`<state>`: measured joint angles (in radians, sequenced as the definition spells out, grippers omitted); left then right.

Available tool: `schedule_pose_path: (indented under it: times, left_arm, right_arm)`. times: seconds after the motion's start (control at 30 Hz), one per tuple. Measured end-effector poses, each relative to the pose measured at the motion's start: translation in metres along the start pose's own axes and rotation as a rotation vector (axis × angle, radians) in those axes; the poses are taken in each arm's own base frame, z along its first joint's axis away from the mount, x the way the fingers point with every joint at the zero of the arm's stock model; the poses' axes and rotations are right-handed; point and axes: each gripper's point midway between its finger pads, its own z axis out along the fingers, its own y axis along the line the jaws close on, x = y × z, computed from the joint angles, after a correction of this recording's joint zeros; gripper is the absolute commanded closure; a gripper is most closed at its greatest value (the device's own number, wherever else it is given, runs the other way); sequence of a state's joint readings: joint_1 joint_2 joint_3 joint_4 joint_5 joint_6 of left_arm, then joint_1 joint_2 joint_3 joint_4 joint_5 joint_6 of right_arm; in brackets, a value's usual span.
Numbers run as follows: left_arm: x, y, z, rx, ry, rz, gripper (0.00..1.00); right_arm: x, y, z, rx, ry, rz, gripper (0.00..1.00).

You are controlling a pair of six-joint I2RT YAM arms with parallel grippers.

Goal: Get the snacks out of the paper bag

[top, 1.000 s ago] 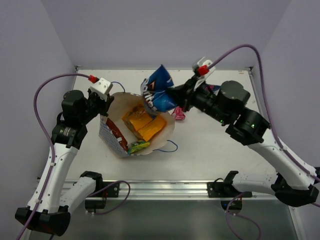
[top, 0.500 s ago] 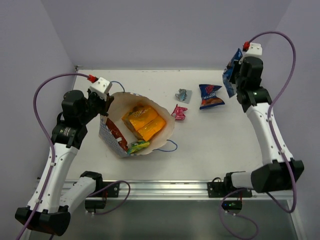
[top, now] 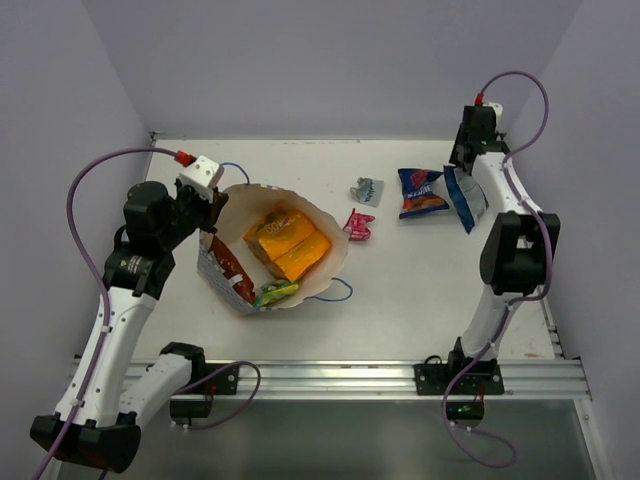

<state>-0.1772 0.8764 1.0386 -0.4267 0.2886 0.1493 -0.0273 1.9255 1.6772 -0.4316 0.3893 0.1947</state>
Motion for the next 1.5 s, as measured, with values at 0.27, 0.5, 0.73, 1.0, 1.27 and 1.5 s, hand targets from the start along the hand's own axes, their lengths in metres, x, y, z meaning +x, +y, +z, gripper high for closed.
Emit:
schedule_pose_path:
  times: [0.27, 0.5, 0.73, 1.0, 1.27, 1.5]
  left_arm:
    - [0.001, -0.005, 0.002, 0.031, -0.001, -0.001, 1.00]
    - [0.003, -0.009, 0.006, 0.065, 0.009, 0.012, 1.00]
    - [0.003, -0.012, 0.007, 0.093, 0.002, 0.047, 1.00]
    - [0.002, -0.013, 0.007, 0.095, 0.001, 0.049, 1.00]
    - [0.002, -0.012, 0.007, 0.088, 0.002, 0.045, 1.00]
    - [0.001, -0.011, 0.005, 0.082, -0.003, 0.040, 1.00]
  right_arm:
    - [-0.017, 0.046, -0.101, -0.265, -0.089, -0.008, 0.08]
    - [-0.010, 0.153, -0.347, -0.976, -0.356, -0.117, 0.08]
    - [0.063, 0.224, -0.472, -1.442, -0.310, -0.234, 0.08]
    - [0.195, 0.309, -0.478, -1.538, -0.006, -0.381, 0.08]
    - [0.250, 0.351, -0.493, -1.590, 0.085, -0.413, 0.09]
    - [0.267, 0.385, -0.481, -1.570, 0.123, -0.411, 0.30]
